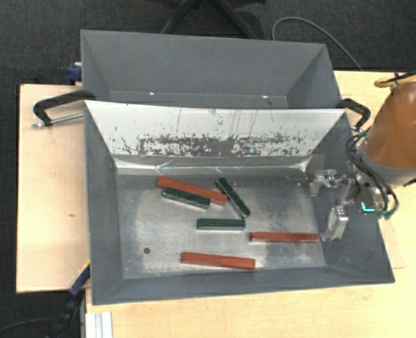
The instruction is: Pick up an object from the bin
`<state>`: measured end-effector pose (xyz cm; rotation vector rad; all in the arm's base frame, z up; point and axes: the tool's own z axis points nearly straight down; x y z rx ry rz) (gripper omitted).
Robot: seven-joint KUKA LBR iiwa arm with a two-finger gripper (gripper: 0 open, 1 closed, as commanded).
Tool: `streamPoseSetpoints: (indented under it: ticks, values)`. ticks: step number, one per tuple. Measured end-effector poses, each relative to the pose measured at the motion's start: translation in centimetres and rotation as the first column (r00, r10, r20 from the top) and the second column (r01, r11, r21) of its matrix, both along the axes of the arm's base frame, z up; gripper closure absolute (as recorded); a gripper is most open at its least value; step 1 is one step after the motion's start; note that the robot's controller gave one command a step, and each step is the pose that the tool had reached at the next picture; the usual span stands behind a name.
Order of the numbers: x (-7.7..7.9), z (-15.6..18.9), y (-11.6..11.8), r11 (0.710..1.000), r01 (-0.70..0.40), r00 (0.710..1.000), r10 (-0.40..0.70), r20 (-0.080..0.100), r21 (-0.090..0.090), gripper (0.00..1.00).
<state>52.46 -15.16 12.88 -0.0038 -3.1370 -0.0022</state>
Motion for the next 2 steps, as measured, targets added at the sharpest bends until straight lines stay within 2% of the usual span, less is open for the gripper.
streamPoseSetpoints:
  ticks: [1, 2]
  values:
    - [-3.64, -6.21, 5.84, 1.000, -0.003, 1.000, 0.003, -0.003, 0.004, 0.00]
    - [-3.34, -5.82, 5.43, 1.000, 0.000, 1.000, 0.000, 0.007, -0.001, 1.00]
